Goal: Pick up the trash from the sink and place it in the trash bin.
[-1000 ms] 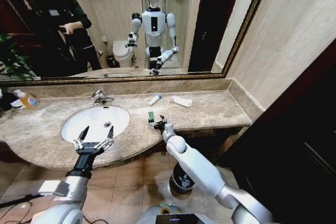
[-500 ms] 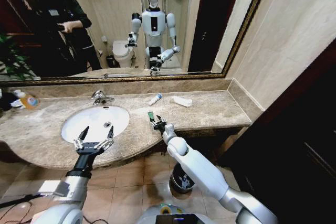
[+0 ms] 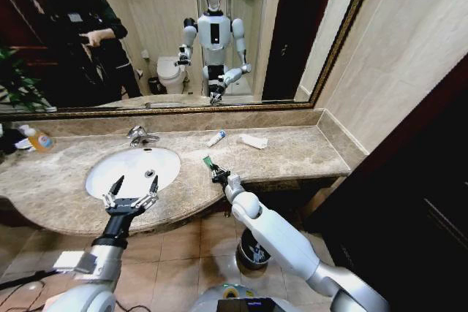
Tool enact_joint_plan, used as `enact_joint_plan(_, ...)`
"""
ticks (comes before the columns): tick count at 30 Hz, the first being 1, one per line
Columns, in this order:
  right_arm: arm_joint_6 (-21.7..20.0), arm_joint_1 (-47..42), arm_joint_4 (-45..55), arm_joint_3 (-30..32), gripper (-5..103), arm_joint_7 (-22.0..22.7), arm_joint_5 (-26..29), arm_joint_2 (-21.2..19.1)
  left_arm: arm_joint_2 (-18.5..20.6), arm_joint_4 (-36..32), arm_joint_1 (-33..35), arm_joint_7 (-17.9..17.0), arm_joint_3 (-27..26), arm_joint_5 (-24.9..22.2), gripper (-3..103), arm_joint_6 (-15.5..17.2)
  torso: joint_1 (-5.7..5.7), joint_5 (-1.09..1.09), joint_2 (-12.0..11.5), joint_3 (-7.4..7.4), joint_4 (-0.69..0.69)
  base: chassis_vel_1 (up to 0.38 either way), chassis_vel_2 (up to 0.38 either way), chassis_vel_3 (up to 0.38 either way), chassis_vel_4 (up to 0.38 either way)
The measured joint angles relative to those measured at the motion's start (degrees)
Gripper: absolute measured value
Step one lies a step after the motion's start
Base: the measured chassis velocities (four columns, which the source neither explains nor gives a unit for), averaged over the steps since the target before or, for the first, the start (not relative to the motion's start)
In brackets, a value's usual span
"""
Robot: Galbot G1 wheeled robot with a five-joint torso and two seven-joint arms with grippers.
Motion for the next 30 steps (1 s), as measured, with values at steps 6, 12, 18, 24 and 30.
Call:
enact_joint_plan(6, -0.5, -0.3, 0.4, -0.2, 13, 0.4, 0.0, -0.2, 0.0, 0.0, 0.0, 0.0, 0.0, 0.0, 100, 0.0, 0.0, 0.0, 0.0, 0.0, 0.0, 0.0, 0.0, 0.0, 0.0)
enact_joint_plan(12, -0.8, -0.3, 1.1, -0.5, 33, 0.6, 0.1, -0.4, 0.0, 0.0, 0.0, 0.0, 0.0, 0.0, 100, 0.0, 0.01, -0.02, 0.0, 0.02, -0.01, 0.0, 0.0, 0.0, 0.0)
enact_joint_plan(18, -0.8, -0.3, 1.2, -0.7, 56, 0.6, 0.1, -0.3, 0.0, 0.0, 0.0, 0.0, 0.0, 0.0, 100, 0.0, 0.01, -0.01, 0.0, 0.01, 0.0, 0.0, 0.0, 0.0, 0.0)
enact_joint_plan(24, -0.8, -0.4, 1.0, -1.1, 72, 0.6, 0.0, -0.2, 0.0, 0.0, 0.0, 0.0, 0.0, 0.0, 100, 0.0, 0.01, 0.0, 0.0, 0.01, 0.0, 0.0, 0.0, 0.0, 0.0)
enact_joint_plan(30, -0.6, -0.4, 0.8, -1.2, 60, 0.6, -0.1, 0.0, 0.0, 0.0, 0.0, 0.0, 0.0, 0.0, 100, 0.0, 0.01, -0.01, 0.0, 0.01, 0.0, 0.0, 0.0, 0.0, 0.0)
